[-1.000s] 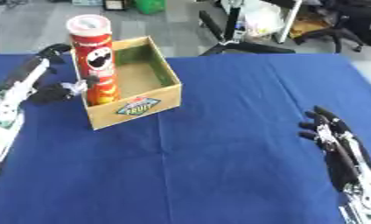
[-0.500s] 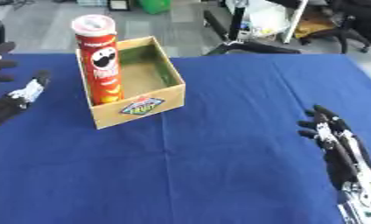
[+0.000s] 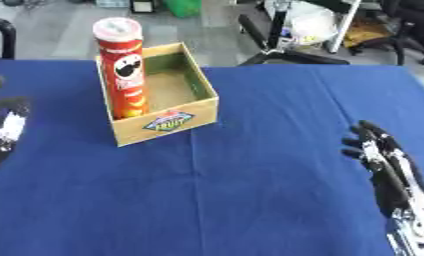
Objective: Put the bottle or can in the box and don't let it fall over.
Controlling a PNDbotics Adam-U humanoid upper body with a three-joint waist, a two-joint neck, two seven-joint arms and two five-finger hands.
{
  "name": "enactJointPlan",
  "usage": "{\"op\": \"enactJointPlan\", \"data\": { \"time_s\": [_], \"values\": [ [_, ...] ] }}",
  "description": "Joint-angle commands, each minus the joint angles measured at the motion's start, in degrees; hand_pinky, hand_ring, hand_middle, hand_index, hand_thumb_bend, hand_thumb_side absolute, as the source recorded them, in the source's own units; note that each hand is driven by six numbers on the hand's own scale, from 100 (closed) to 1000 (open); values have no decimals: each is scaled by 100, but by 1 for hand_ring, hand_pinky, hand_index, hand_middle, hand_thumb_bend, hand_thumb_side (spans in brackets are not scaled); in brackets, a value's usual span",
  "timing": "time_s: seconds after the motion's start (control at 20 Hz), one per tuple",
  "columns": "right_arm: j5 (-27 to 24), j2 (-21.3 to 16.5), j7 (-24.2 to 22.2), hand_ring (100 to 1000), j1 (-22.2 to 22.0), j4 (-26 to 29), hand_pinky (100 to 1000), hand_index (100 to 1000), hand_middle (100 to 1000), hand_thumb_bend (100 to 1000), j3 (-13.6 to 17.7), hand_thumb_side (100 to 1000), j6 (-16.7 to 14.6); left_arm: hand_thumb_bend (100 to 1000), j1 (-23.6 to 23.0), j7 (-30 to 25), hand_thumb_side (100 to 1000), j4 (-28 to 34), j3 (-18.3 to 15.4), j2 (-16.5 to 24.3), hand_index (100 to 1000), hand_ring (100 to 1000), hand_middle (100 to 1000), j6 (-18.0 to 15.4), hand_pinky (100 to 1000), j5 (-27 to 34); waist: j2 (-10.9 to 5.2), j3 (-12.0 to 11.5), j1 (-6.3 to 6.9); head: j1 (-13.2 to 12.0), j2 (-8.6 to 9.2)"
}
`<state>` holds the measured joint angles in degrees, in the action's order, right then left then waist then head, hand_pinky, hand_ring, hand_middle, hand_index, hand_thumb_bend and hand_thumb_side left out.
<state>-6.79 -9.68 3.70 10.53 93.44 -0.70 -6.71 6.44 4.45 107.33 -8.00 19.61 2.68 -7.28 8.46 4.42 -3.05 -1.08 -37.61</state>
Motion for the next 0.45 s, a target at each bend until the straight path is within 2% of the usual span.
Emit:
{"op": "enactJointPlan", "data": {
  "time_s": [0.05, 0.25, 0.45],
  "values": [
    [10, -98, 13, 756, 45, 96, 738, 878, 799, 100, 49, 573, -12, 310, -5, -73, 777, 21, -85, -203, 971, 831, 923, -182, 740, 293, -97, -16, 5, -20, 10],
    [10, -83, -5, 756, 29, 101, 739, 879, 799, 100, 32, 573, -13, 293, -5, -226, 789, -136, -32, -412, 968, 828, 921, -269, 735, 705, -125, -41, 7, -97, -12],
    [10, -82, -25, 757, 14, 96, 739, 878, 799, 100, 14, 574, -10, 271, -2, -287, 801, -251, 24, -517, 964, 826, 918, -279, 732, 828, -149, -34, 18, -156, -24]
  ]
}}
